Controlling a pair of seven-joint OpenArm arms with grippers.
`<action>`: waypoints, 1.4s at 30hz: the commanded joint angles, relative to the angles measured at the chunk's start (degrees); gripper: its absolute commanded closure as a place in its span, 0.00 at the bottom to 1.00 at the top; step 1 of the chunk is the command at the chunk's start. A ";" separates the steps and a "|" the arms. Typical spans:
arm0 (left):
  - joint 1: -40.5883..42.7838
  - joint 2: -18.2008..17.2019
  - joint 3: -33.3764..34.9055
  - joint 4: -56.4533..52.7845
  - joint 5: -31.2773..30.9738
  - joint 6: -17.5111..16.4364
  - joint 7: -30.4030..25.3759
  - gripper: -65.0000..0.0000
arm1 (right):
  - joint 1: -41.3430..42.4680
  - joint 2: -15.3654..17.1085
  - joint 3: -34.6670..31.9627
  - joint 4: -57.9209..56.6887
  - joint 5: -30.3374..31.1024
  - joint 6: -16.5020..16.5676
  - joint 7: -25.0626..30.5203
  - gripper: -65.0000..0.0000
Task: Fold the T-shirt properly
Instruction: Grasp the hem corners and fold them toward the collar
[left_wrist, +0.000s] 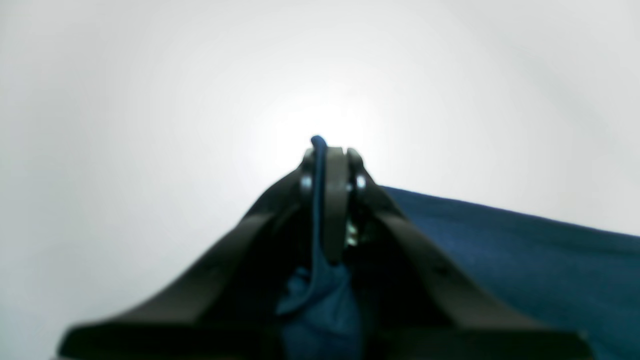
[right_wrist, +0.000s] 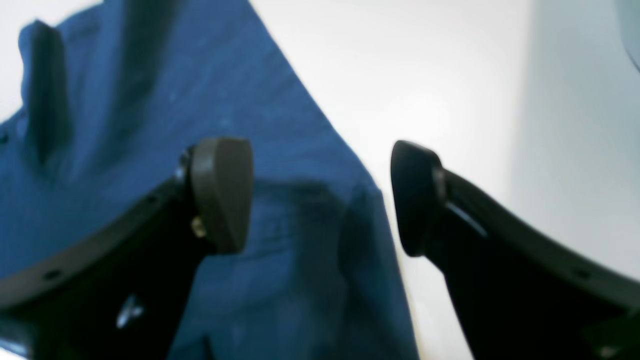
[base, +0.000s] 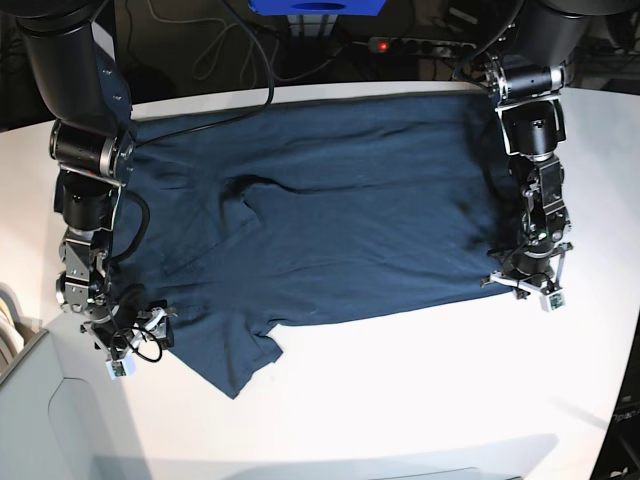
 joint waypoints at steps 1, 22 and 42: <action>-0.27 -0.47 0.04 0.39 0.40 0.52 2.08 1.00 | 1.90 0.86 0.11 0.32 0.60 -2.26 2.36 0.36; 0.87 -0.47 0.04 0.48 0.32 0.43 2.08 1.00 | -2.67 -0.55 -3.84 -0.92 0.95 -5.86 3.85 0.96; 17.05 3.83 -4.88 38.02 0.14 0.16 6.47 1.00 | -24.73 -3.01 6.00 37.77 1.04 -5.51 3.41 1.00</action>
